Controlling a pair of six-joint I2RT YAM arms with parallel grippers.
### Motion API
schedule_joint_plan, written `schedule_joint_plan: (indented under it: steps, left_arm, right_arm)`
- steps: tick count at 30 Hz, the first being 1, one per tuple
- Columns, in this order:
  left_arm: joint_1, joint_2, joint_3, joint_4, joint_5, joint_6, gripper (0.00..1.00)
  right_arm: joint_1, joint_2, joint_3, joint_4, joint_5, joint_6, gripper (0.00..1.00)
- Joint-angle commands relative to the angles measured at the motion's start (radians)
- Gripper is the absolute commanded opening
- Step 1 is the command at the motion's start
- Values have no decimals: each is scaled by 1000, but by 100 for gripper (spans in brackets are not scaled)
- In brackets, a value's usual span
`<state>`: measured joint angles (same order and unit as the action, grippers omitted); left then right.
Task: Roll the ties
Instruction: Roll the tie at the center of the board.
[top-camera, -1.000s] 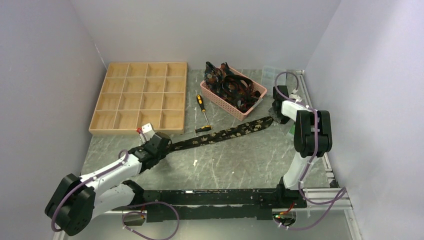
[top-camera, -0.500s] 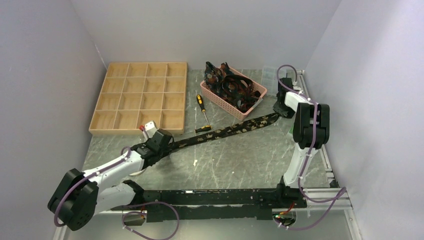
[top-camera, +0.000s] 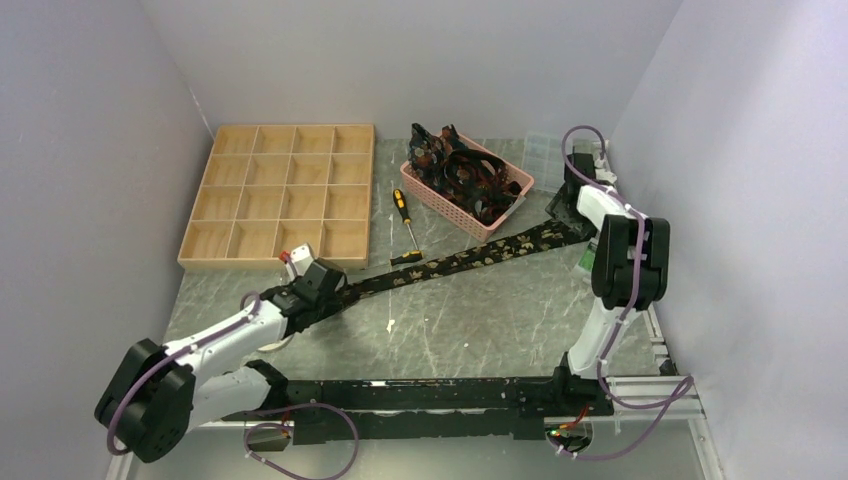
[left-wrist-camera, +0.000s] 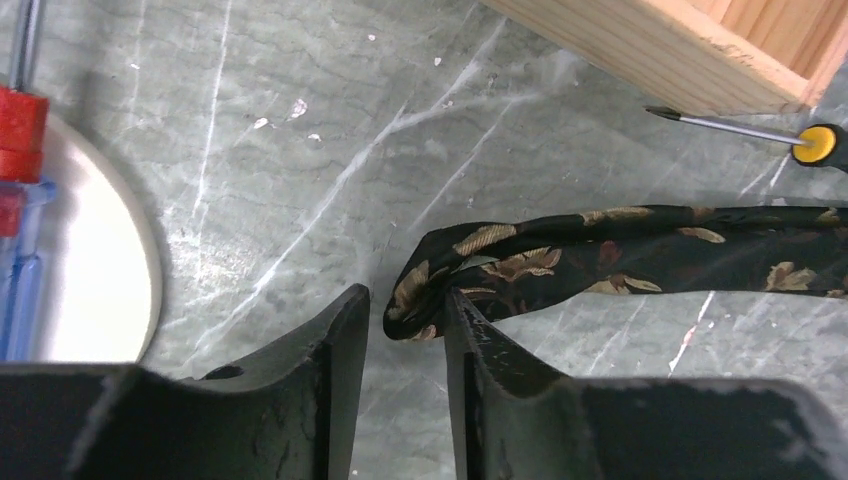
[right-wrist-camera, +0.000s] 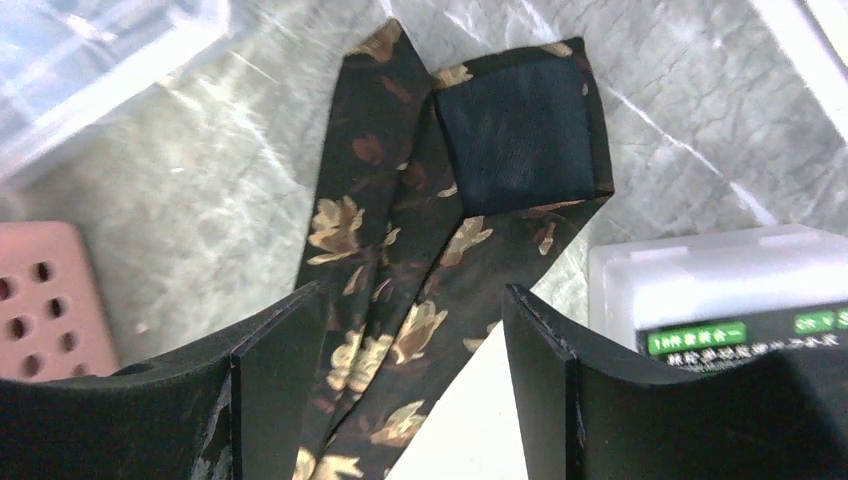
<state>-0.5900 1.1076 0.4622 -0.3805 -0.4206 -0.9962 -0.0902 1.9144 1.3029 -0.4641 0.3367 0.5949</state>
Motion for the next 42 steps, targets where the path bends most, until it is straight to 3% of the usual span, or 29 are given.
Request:
schedule_joint_plan:
  steps: [1, 5, 9, 18, 22, 25, 34, 36, 39, 42]
  left_arm:
    - [6, -83, 28, -88, 2, 28, 45]
    - [6, -145, 29, -120, 18, 48, 64]
    - [6, -187, 37, -138, 44, 70, 69]
    - [6, -243, 135, -178, 60, 108, 71]
    - [6, -242, 185, -226, 29, 136, 82]
    - [6, -283, 172, -213, 28, 134, 83]
    - [5, -326, 138, -209, 4, 123, 82]
    - [6, -318, 136, -213, 10, 116, 82]
    - [6, -320, 128, -206, 21, 111, 81]
    - [5, -331, 121, -202, 27, 106, 82]
  right_arm:
    - [11, -133, -11, 18, 25, 29, 69]
    - [23, -200, -58, 53, -1, 39, 68]
    - [16, -171, -63, 86, -4, 20, 62]
    - [-4, 5, 78, 100, 28, -21, 54]
    - [-13, 62, 128, 112, 25, -25, 53]
    - [-14, 118, 183, 75, 42, -17, 50]
    - [-18, 153, 192, 69, 39, -12, 27]
    - [-18, 142, 181, 67, 45, -3, 29]
    - [-17, 116, 157, 71, 53, 6, 45]
    - [-18, 103, 140, 61, 63, 16, 50]
